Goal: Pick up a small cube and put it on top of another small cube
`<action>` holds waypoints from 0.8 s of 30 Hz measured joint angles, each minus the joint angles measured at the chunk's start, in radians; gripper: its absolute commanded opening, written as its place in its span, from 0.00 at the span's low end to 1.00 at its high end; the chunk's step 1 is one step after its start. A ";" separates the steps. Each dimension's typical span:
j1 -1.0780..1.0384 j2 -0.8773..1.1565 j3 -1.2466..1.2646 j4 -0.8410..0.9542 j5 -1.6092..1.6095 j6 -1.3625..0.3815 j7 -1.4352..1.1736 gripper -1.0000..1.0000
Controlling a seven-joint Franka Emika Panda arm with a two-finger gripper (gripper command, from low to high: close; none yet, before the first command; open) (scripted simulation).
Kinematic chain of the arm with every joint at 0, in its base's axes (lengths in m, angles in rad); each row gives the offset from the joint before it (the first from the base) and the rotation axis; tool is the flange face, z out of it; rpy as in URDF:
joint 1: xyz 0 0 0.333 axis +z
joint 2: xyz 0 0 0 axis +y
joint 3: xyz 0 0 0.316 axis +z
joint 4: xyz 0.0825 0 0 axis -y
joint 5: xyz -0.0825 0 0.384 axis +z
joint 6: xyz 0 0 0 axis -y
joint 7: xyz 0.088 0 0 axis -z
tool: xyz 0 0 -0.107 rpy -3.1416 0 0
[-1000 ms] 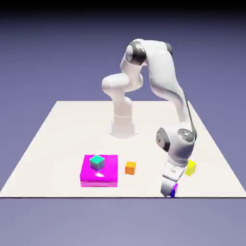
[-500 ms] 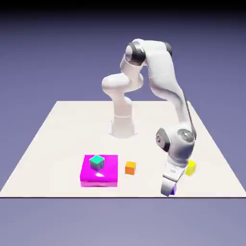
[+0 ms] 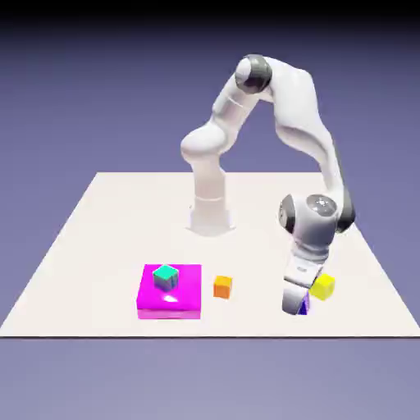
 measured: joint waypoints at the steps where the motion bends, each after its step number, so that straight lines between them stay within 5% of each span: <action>1: -0.025 -0.030 -0.002 -0.021 -0.028 0.003 -0.043 0.00; 24: -0.546 -0.657 -0.035 -0.454 -0.626 0.057 -0.956 0.00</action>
